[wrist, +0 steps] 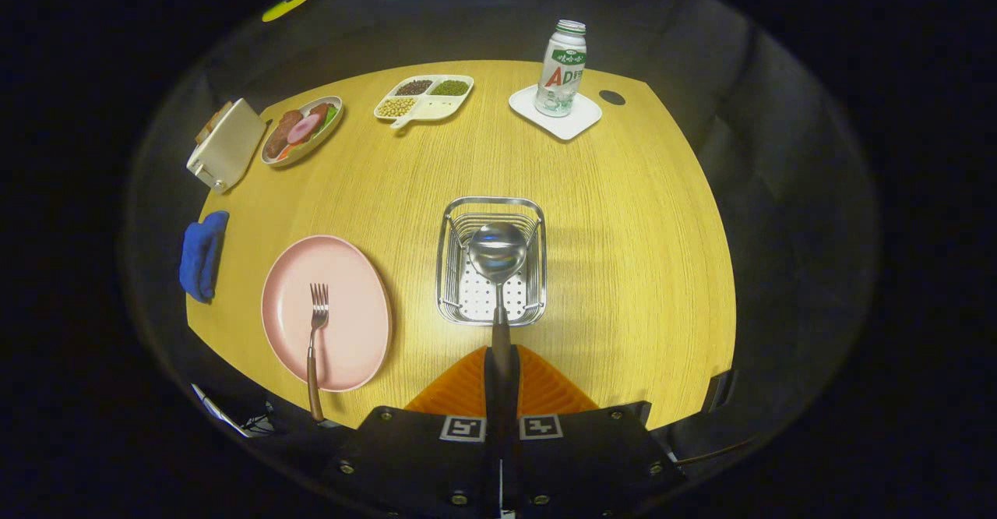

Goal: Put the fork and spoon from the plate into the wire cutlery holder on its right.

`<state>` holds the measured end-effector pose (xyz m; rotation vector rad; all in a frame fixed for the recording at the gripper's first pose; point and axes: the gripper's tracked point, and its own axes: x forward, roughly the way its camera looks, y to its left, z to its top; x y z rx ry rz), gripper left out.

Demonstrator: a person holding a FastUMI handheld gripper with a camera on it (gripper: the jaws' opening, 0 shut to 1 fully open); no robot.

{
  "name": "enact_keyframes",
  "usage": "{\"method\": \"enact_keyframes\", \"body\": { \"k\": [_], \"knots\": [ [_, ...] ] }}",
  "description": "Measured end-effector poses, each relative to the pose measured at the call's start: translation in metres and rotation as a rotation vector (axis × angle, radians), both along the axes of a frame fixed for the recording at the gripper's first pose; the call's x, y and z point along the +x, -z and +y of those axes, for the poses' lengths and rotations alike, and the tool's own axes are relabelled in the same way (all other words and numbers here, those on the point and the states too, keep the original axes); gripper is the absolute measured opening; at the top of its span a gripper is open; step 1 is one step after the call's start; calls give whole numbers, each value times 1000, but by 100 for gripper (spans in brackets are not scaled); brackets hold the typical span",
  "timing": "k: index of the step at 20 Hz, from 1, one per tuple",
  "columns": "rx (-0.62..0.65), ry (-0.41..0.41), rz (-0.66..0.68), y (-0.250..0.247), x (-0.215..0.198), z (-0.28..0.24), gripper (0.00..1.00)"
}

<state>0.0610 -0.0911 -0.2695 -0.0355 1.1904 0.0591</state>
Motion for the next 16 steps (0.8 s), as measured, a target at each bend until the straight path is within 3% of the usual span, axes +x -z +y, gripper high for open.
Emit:
{"method": "enact_keyframes", "body": {
  "k": [9, 12, 16],
  "knots": [
    [39, 6, 1, -12, 10, 7, 12],
    [35, 9, -33, -19, 13, 6, 43],
    [53, 19, -48, -24, 10, 8, 43]
  ]
}}
